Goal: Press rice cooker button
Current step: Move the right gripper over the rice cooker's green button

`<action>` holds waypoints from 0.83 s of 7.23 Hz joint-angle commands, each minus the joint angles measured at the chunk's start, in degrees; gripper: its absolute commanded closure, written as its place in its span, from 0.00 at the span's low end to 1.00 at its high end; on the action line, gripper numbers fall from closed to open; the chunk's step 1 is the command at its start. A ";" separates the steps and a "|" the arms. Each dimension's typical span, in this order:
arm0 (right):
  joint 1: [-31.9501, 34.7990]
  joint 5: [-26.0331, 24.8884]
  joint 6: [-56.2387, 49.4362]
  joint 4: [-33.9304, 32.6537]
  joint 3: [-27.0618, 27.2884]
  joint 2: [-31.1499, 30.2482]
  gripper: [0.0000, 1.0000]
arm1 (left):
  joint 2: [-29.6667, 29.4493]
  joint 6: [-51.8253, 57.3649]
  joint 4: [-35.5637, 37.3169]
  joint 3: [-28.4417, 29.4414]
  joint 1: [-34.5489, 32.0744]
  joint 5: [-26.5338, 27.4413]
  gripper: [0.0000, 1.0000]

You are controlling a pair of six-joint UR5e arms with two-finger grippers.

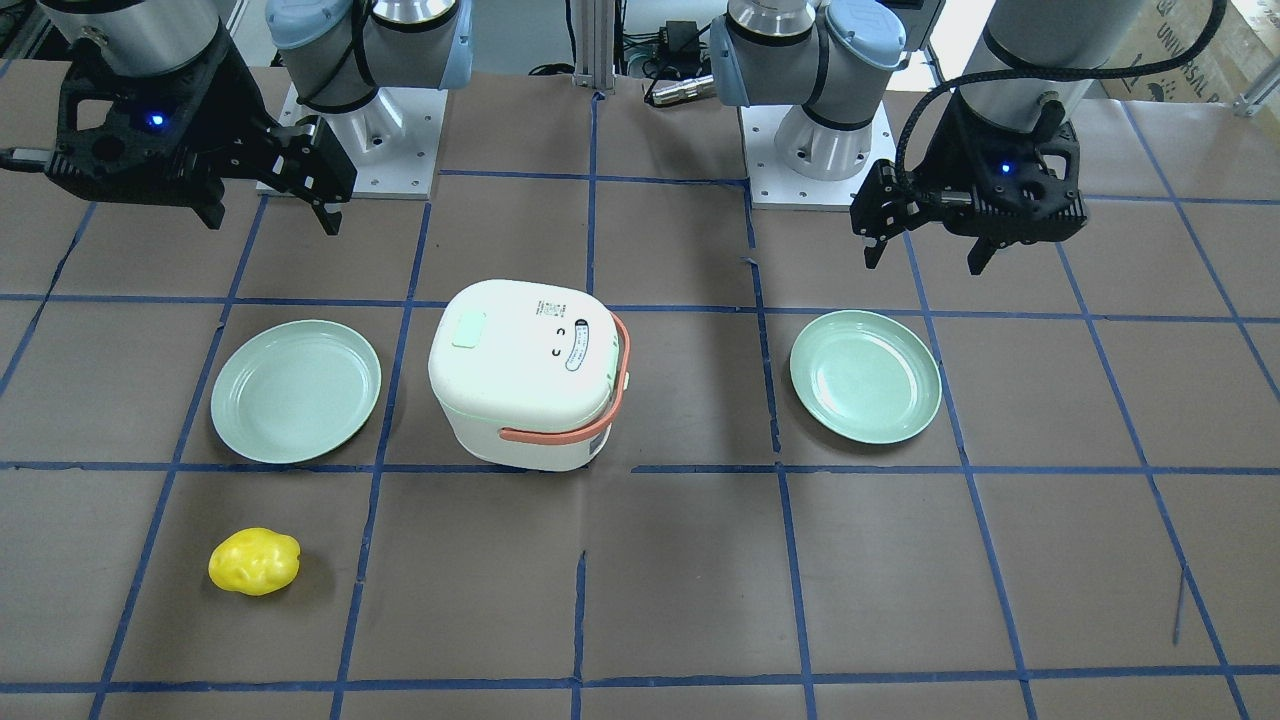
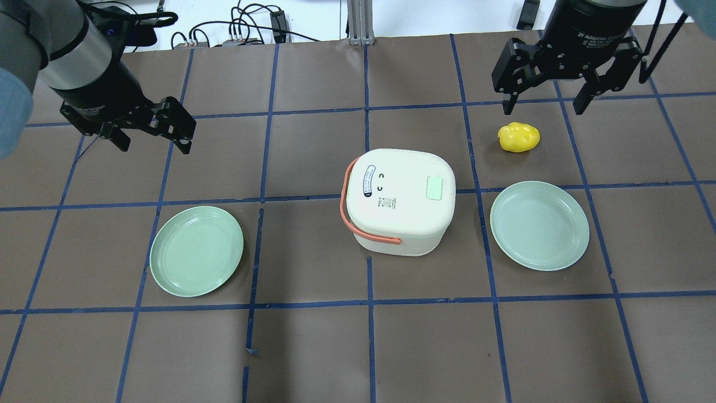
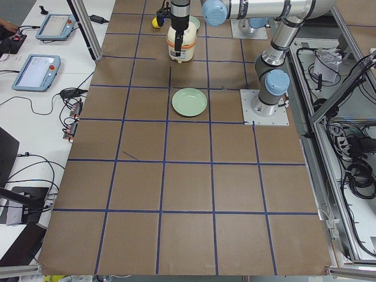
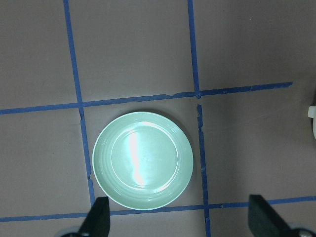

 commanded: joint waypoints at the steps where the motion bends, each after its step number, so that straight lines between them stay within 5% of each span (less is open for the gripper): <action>1: 0.06 0.63 0.95 -0.32 1.98 -0.52 0.00 | 0.00 0.00 0.00 0.00 0.00 0.00 0.00; 4: 0.06 0.20 1.13 -0.05 2.08 -0.69 0.01 | -0.09 0.00 0.00 0.00 0.00 0.00 0.00; 5: 0.15 0.63 1.65 0.20 2.08 -0.69 0.13 | 0.00 0.00 0.00 0.00 0.09 0.00 0.00; 6: 0.32 0.99 3.75 0.21 2.08 -0.69 0.40 | 0.00 0.00 0.00 0.00 0.00 0.00 0.00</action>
